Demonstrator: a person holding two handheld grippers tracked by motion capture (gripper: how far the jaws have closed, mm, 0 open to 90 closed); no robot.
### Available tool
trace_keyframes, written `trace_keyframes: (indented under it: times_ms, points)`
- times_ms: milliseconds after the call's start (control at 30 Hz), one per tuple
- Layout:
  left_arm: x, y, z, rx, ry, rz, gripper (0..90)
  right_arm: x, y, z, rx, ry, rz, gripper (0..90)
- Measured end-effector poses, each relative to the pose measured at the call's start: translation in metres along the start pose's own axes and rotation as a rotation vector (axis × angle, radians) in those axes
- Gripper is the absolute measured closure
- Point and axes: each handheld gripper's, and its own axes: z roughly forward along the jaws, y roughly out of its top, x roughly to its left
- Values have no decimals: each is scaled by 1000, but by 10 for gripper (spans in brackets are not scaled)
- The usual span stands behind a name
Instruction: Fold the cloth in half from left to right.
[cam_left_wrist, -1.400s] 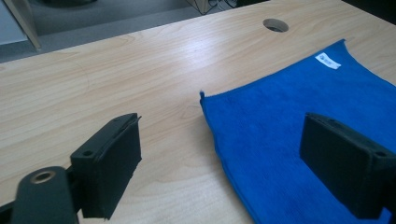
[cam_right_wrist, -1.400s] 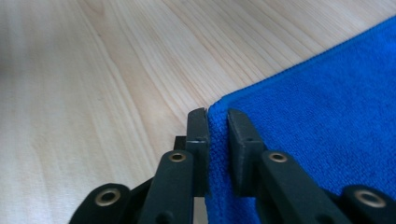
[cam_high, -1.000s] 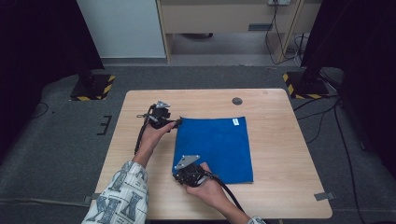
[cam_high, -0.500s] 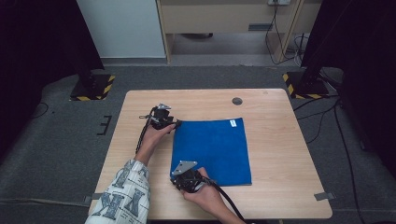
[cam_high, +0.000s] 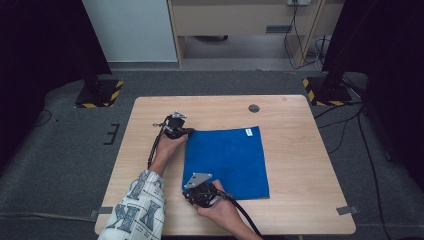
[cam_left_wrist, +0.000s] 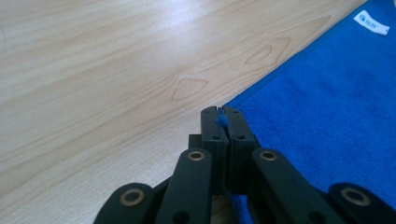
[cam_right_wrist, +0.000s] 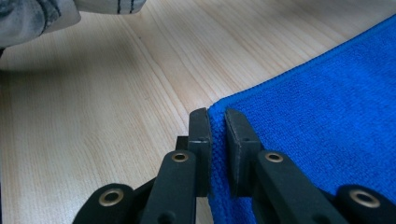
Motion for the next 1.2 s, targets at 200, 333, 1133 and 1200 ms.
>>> trace_keyframes:
  times_ms: [200, 333, 1133, 1200]
  points:
    - [-2, 7, -13, -32, 10, -3, 882, 4, 6, -7, -25, -7, -6, 842]
    - [0, 9, -22, -43, 18, -18, 883, 10, 11, -12, -49, -6, -23, 850]
    - [4, 16, -54, -72, 42, -16, 883, 26, 28, -23, -100, -29, -28, 863]
    - [3, 17, -55, -75, 44, -14, 883, 27, 29, -23, -105, -31, -25, 864]
